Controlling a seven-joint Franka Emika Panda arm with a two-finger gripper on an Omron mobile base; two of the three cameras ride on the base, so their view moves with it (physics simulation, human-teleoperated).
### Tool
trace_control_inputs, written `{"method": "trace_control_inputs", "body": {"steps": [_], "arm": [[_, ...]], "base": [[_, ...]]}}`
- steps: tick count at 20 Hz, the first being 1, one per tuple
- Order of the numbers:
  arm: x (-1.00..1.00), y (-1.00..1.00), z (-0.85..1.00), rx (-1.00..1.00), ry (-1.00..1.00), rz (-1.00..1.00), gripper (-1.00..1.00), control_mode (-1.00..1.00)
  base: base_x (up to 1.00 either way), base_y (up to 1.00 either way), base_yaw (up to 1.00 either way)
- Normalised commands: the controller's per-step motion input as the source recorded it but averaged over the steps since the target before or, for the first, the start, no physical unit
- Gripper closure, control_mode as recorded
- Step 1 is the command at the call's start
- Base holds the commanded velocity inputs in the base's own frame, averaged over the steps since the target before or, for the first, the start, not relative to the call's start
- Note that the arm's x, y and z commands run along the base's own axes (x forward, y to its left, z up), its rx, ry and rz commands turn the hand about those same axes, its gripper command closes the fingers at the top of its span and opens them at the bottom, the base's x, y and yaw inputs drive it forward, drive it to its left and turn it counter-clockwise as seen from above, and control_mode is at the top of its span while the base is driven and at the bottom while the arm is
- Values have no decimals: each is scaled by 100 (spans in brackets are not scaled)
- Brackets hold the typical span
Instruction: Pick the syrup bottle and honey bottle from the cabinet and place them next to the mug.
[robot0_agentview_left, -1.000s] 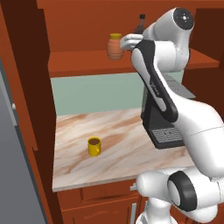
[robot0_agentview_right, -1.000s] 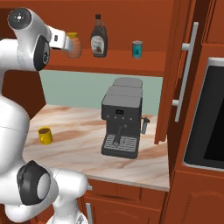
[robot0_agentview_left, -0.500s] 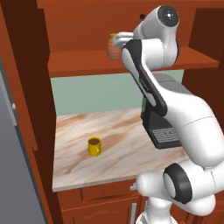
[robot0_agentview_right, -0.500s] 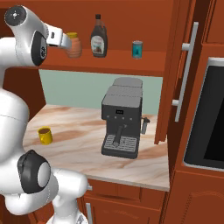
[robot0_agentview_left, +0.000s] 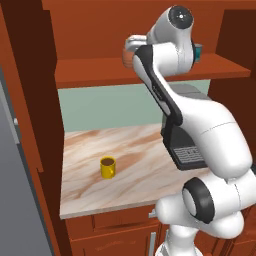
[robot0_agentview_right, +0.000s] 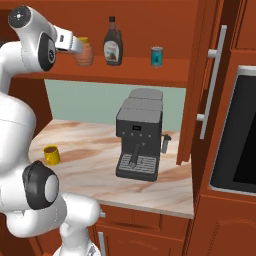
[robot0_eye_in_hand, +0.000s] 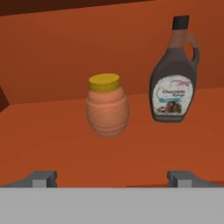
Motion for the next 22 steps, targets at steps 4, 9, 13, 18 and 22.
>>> {"method": "trace_control_inputs", "body": {"steps": [4,9,13,18,22], "arm": [[27,0,0,0,0,0,-100,-100],[19,0,0,-1,0,0,-100,-100],[19,2,0,-6,2,0,-100,-100],[14,7,0,-5,5,0,-100,-100],[8,4,0,0,1,0,-100,-100]], "base": [[0,0,0],[0,0,0],[0,0,0],[0,0,0],[0,0,0]]}}
